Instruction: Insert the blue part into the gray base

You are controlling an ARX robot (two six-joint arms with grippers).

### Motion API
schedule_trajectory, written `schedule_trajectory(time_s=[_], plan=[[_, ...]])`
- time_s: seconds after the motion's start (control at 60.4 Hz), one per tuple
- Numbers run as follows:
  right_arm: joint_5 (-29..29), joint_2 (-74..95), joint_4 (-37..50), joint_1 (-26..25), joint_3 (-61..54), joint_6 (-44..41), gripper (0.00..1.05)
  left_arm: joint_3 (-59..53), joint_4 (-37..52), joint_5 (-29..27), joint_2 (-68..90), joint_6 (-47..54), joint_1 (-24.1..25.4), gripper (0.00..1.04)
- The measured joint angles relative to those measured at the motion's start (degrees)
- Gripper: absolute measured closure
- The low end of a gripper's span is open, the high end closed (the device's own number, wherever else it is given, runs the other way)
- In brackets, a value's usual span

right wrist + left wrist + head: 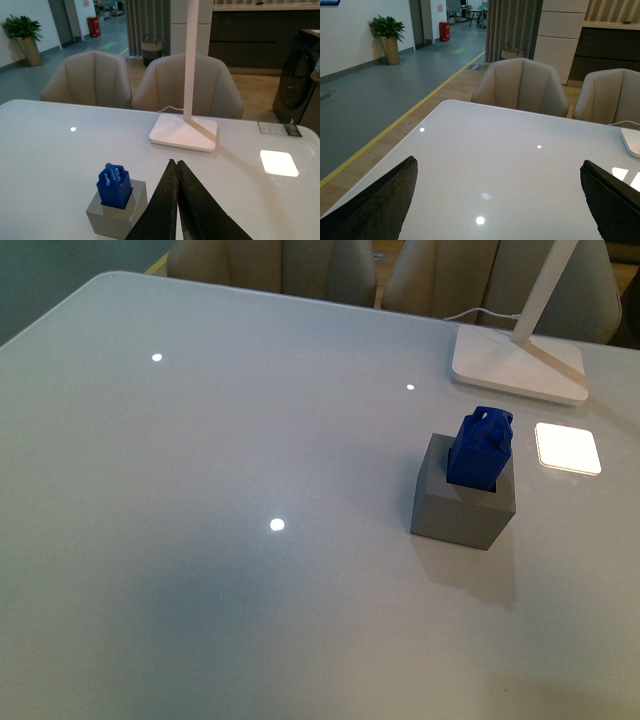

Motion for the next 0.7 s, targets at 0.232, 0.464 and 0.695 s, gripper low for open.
schedule_trajectory(time_s=[0.232,0.464,0.695], plan=[[0.02,-0.26,-0.20,0.00,0.00,-0.09,0.96,0.00,0.00,0.00,0.00,0.00,0.00,0.07],[0.02,-0.26,-0.20,0.00,0.00,-0.09,0.53,0.00,0.00,0.00,0.00,0.00,0.00,0.07],[0.02,-0.26,-0.20,0.00,0.00,-0.09,0.12,0.00,0.00,0.00,0.00,0.00,0.00,0.07]])
